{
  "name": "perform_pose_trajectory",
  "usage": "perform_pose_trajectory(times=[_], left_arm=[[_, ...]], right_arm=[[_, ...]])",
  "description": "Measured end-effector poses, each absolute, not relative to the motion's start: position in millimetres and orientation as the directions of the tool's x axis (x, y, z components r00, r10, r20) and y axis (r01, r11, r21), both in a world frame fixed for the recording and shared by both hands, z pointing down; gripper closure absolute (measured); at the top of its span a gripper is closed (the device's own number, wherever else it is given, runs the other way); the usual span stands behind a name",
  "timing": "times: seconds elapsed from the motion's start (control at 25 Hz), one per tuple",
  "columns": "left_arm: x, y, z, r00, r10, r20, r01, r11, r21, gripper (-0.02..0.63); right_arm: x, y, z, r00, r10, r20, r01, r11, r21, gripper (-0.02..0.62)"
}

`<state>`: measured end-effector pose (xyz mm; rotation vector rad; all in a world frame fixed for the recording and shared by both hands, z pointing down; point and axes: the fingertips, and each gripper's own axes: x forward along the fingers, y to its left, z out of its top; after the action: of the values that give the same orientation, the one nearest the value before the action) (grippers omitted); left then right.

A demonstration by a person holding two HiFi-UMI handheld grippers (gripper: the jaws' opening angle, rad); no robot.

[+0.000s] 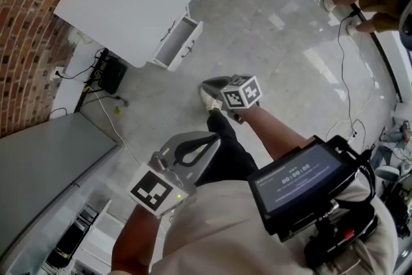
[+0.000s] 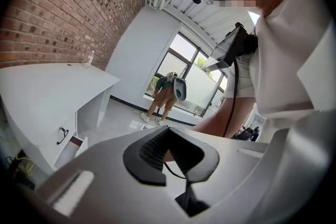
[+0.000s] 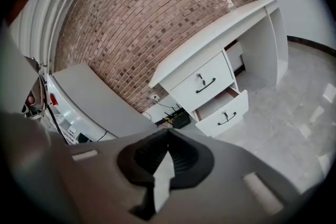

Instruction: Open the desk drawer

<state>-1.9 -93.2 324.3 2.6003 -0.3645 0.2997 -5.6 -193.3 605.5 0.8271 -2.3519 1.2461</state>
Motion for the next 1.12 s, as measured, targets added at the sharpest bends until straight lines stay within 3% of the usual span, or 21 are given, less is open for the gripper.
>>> perform_pose_trajectory(times=[1.12], left_arm=[[-58.2, -22.4, 279.8, 0.934, -0.247, 0.257, -0.335, -0.854, 0.398, 0.601]], right_arm=[[-61.6, -101.9, 436.3, -0.786, -0.306, 0.538, -0.553, 0.736, -0.391, 0.592]])
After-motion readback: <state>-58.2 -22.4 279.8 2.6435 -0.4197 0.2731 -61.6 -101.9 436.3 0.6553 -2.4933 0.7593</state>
